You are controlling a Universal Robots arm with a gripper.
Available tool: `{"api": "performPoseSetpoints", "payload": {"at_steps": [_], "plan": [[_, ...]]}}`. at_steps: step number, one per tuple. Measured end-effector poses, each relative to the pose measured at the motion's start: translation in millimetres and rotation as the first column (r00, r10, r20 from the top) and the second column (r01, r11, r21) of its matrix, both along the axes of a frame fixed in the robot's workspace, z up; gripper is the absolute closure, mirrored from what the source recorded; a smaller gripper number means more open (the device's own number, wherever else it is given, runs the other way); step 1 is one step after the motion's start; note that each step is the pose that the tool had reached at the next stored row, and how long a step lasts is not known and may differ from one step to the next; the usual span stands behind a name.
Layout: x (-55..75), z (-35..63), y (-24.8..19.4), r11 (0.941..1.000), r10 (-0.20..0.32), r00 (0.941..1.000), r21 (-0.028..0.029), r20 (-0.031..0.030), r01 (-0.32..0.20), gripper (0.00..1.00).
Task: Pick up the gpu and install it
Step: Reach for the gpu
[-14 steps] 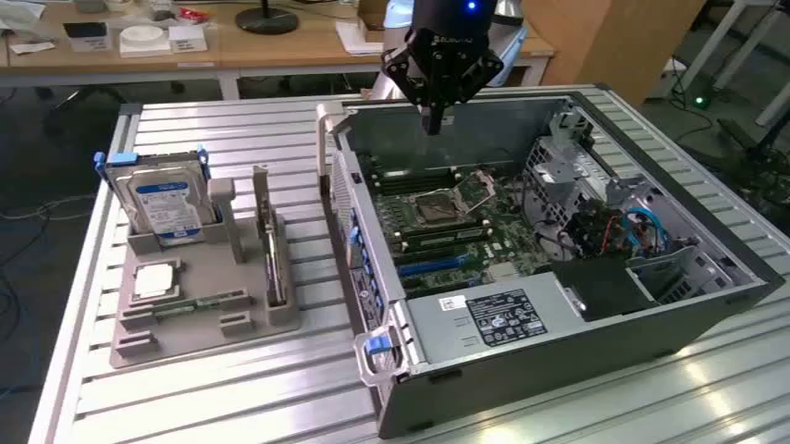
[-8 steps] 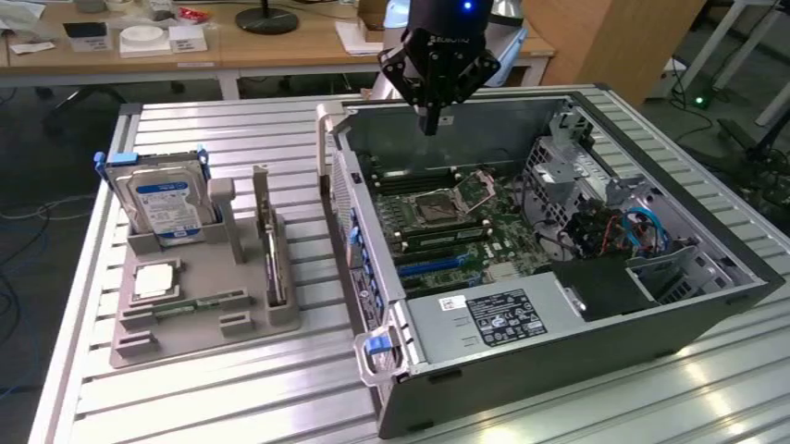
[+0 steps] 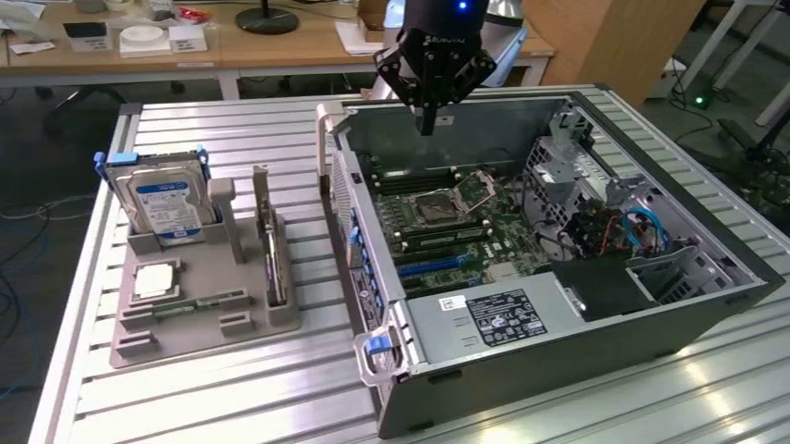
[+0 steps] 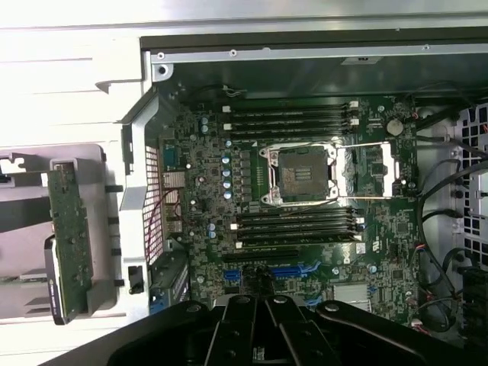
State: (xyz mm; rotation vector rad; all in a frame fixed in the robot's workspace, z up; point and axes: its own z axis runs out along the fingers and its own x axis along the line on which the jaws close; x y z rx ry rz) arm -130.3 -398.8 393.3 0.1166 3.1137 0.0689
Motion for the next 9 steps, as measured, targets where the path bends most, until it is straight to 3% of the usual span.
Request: {"api": "performPoseSetpoints", "payload": {"at_steps": [9], "plan": [[-3.8, 0.0, 0.0, 1.0, 0.0, 1.0, 0.0, 0.0, 0.0, 0.9]]}}
